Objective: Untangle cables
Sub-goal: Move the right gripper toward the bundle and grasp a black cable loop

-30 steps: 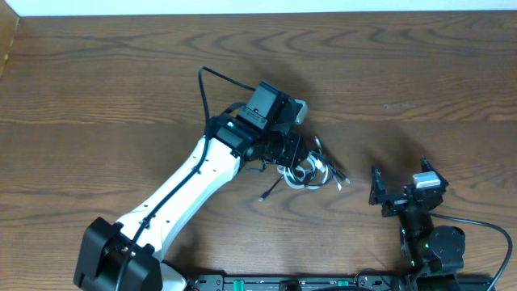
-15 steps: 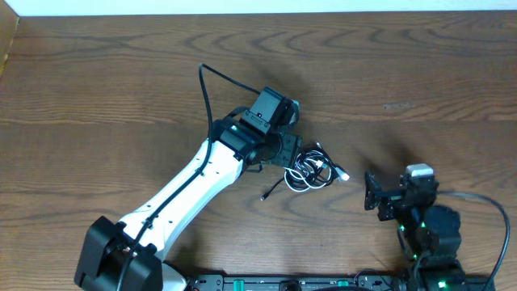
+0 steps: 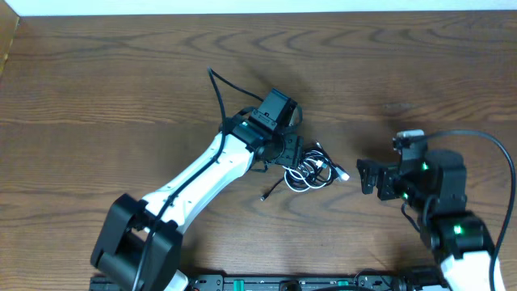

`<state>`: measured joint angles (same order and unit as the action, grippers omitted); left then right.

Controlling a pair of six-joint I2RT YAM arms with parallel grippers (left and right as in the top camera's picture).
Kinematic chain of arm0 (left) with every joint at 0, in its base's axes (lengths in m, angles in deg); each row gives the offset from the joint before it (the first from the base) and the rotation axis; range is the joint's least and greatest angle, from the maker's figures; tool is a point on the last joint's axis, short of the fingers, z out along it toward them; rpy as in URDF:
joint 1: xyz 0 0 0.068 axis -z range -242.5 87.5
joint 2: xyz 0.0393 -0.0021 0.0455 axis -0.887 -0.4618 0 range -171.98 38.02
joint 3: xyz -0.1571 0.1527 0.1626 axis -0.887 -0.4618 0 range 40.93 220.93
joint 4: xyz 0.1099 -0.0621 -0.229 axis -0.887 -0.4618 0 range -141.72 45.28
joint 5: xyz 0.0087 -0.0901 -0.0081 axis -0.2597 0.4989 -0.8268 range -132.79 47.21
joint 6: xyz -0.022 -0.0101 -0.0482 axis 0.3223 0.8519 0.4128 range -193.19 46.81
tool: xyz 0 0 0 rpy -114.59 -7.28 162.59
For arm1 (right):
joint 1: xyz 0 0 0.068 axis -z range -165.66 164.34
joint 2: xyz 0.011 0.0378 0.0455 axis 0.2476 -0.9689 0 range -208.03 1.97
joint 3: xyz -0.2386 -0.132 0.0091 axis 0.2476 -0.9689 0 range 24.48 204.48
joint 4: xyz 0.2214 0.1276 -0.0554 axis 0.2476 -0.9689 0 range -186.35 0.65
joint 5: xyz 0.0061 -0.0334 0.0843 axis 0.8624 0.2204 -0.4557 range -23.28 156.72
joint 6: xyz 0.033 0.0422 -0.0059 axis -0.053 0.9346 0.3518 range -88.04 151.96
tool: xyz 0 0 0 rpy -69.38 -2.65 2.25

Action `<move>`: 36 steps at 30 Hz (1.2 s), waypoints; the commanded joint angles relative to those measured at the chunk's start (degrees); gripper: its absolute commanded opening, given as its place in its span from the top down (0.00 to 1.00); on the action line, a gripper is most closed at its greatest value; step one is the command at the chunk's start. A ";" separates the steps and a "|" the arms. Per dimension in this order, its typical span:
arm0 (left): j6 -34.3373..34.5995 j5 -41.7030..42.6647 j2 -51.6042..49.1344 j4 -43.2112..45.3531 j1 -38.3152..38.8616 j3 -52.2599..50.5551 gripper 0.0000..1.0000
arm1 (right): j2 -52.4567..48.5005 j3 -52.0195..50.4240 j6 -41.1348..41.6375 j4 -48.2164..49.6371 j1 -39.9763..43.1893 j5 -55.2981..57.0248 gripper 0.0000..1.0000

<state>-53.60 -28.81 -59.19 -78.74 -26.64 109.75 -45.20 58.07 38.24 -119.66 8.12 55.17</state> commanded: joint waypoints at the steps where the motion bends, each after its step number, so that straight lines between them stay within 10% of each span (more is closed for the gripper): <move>1: 1.09 5.35 -2.23 1.33 -0.15 -0.39 0.32 | -5.14 6.08 -2.10 -3.67 0.22 -1.90 0.01; 24: 1.09 10.75 -6.14 7.41 2.69 -0.42 0.33 | -9.55 9.46 0.22 -1.81 0.24 -11.69 0.01; 36: 1.07 -1.29 -6.34 5.29 6.08 -0.42 0.36 | -10.27 9.46 3.56 -1.81 0.24 -3.93 0.01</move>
<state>-52.40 -25.86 -64.74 -73.06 -20.70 109.72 -55.52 66.44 40.77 -121.45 8.12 48.79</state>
